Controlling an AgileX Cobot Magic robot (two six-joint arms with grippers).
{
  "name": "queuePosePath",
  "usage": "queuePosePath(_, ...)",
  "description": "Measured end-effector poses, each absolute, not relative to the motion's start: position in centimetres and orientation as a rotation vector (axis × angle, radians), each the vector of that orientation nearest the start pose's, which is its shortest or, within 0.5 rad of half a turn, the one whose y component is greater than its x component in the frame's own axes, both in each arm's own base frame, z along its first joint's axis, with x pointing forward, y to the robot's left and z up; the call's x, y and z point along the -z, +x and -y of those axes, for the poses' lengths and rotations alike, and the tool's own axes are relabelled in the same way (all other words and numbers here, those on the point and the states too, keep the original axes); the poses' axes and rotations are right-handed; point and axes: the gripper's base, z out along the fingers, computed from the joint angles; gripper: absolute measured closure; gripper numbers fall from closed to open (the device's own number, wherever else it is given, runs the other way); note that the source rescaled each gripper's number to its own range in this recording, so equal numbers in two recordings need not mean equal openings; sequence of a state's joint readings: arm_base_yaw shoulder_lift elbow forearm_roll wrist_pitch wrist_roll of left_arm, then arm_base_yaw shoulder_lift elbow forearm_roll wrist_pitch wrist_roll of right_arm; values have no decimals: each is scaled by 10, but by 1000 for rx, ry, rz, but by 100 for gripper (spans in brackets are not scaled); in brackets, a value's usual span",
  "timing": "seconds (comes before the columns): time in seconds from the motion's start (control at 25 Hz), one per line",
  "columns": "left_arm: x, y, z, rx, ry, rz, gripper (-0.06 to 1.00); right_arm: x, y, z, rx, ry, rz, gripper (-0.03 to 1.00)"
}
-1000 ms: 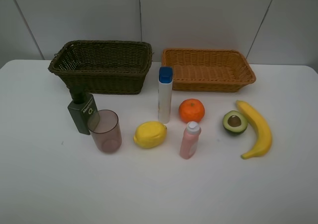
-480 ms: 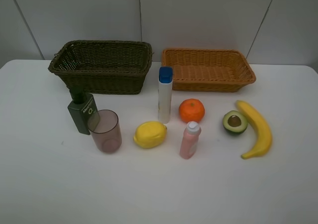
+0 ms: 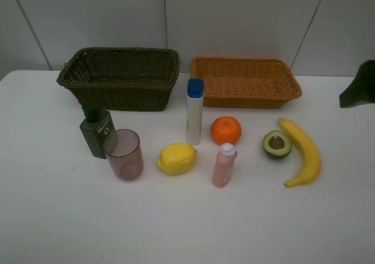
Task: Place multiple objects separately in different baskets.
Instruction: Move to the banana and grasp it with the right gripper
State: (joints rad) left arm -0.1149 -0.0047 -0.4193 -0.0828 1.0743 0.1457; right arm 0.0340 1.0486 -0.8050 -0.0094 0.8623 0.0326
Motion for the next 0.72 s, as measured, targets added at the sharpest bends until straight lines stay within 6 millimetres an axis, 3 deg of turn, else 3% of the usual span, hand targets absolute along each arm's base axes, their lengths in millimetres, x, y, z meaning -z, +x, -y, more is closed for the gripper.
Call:
queuePosePath(0.36,-254,1,7,83,278,-2114,0,-246,236,-6,10,-23,-2707,-3)
queuePosePath(0.72,-254,1,7,83,278,-2114,0,-198,261,-5,63,-72,-2850,-3)
